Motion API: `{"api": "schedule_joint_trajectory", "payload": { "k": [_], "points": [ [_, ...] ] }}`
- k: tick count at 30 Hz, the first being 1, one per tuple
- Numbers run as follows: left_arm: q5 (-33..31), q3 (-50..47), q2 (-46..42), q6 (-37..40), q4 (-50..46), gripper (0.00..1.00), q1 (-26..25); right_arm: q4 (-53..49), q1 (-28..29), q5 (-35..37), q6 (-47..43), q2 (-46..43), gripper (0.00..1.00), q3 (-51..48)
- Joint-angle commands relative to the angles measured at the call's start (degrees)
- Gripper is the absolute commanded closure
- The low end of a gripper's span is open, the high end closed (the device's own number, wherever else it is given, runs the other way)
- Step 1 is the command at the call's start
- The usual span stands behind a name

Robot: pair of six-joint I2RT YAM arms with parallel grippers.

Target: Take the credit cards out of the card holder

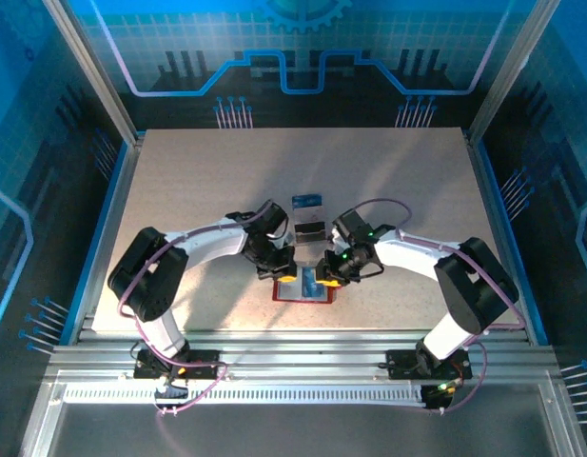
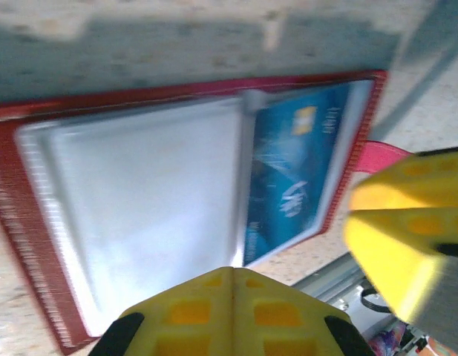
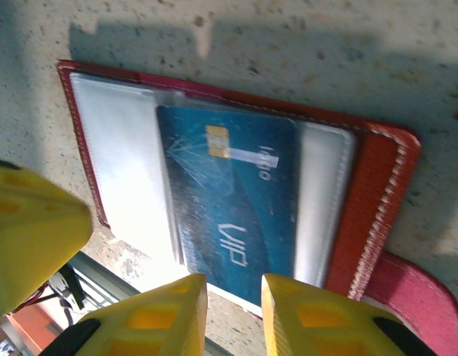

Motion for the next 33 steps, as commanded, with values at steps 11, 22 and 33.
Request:
{"api": "schedule_joint_trajectory", "payload": {
  "k": [11,22,33],
  "points": [
    [-1.5,3.8,5.8,-3.4,-0.1,1.0,-5.0,-0.5,-3.3,-0.3,0.1,-4.0,0.73,-3.2],
    [-2.8,4.6,7.7,-2.8,-1.2,1.0,-5.3,-0.5,-3.4,-0.3,0.1,-4.5,0.73,-3.3],
    [-4.5,4.6,9.4,-1.6,-3.0,1.0,-5.3,0.4,-3.4,-0.9,0.5,-4.6,0.72,-3.8]
  ]
}}
